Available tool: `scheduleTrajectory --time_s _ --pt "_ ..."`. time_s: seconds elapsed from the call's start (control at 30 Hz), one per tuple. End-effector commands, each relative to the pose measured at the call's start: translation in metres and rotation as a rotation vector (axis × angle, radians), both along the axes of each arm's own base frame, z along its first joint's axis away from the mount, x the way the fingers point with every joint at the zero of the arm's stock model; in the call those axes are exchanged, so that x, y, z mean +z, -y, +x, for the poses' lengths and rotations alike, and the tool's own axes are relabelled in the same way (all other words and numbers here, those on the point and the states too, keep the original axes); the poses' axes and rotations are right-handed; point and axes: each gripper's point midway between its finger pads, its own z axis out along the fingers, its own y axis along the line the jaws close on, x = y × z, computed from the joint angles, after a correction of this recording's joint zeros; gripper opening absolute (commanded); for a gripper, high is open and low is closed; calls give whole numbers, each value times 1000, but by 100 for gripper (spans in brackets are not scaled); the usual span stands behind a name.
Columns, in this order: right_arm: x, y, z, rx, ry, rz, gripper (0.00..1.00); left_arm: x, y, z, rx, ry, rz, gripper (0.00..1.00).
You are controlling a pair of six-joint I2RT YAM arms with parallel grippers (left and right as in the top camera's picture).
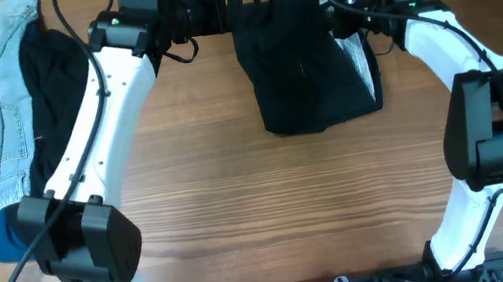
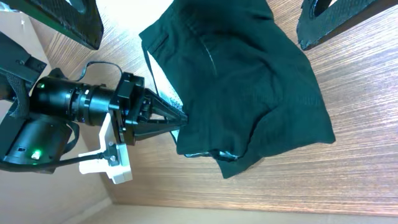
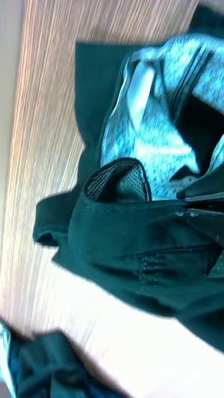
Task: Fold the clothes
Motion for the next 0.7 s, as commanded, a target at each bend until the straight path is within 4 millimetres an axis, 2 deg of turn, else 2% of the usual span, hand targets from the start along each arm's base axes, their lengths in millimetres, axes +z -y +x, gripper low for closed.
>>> scheduleTrajectory --time_s 0.0,0.1,0.23,0.3,0.4,0.5,0.57,0.67 --pt "-2 -7 -3 30 -26 50 4 -8 0 3 -10 7 23 100" --pt "9 6 -2 4 -26 47 4 -8 0 3 -10 7 24 100" --pt "33 28 2 -39 -12 45 4 -9 -1 4 -4 9 29 100" --pt "47 43 3 -81 -15 56 4 -9 -1 4 -4 8 29 100" --pt "56 69 5 -153 -24 79 4 -9 -1 4 -4 8 29 100" --pt "52 88 6 -195 -34 85 4 -9 -1 4 -4 8 29 100" --pt "41 99 9 -229 -53 59 4 -9 -1 4 -4 8 29 100" --pt "25 100 9 -232 -73 30 4 -9 -1 4 -4 8 29 100"
